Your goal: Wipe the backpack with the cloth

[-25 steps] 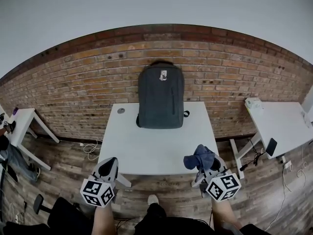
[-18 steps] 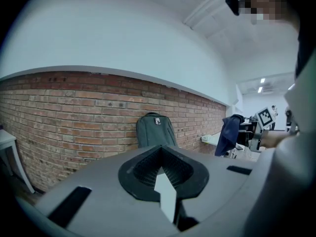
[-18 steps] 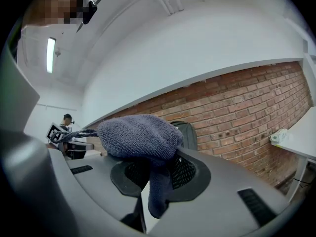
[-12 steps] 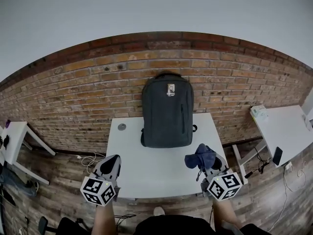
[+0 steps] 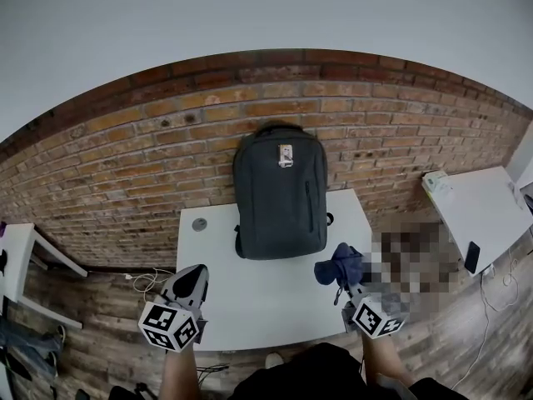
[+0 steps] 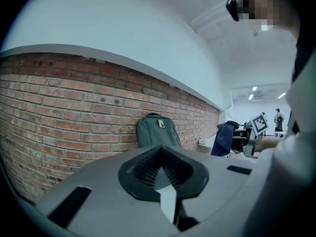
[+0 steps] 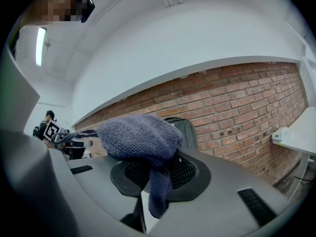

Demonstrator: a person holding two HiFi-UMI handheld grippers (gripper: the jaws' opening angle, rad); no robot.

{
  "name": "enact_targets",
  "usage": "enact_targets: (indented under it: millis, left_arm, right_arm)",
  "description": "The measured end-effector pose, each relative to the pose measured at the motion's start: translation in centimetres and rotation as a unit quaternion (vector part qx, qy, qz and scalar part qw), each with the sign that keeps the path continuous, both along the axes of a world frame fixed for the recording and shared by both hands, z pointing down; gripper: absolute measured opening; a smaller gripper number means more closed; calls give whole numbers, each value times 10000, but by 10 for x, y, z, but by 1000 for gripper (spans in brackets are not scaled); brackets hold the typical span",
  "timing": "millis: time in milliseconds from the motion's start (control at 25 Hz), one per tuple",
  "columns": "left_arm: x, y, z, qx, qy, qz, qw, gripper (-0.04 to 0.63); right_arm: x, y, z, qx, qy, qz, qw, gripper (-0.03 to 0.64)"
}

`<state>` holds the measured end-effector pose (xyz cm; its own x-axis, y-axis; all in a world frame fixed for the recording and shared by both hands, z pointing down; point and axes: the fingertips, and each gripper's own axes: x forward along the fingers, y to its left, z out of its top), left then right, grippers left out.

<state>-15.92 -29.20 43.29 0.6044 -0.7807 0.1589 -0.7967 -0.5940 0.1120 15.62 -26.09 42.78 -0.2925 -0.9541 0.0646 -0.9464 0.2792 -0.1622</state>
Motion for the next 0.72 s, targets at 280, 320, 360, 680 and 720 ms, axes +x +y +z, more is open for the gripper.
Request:
enact_targets:
  millis: [280, 320, 360, 680, 720]
  left_arm:
    - [1, -6, -2, 96, -247, -260, 9993, -5]
    - [1, -6, 0, 73, -281, -299, 9991, -6]
    - [2, -6, 2, 28, -250, -324, 9992, -6]
    - [17, -12, 2, -49, -89, -442, 9990, -5]
    - [19, -13, 2, -38, -130, -458, 9989, -5]
  right_arm:
    - [8, -32, 5, -90, 148, -161, 9997, 60]
    - [9, -37, 4, -100, 164, -189, 9996, 60]
    - [9, -42, 4, -99, 181, -218, 9995, 60]
    - [9, -80, 2, -29, 223, -607, 9979, 60]
    - [10, -86, 1, -15, 251, -603, 9979, 61]
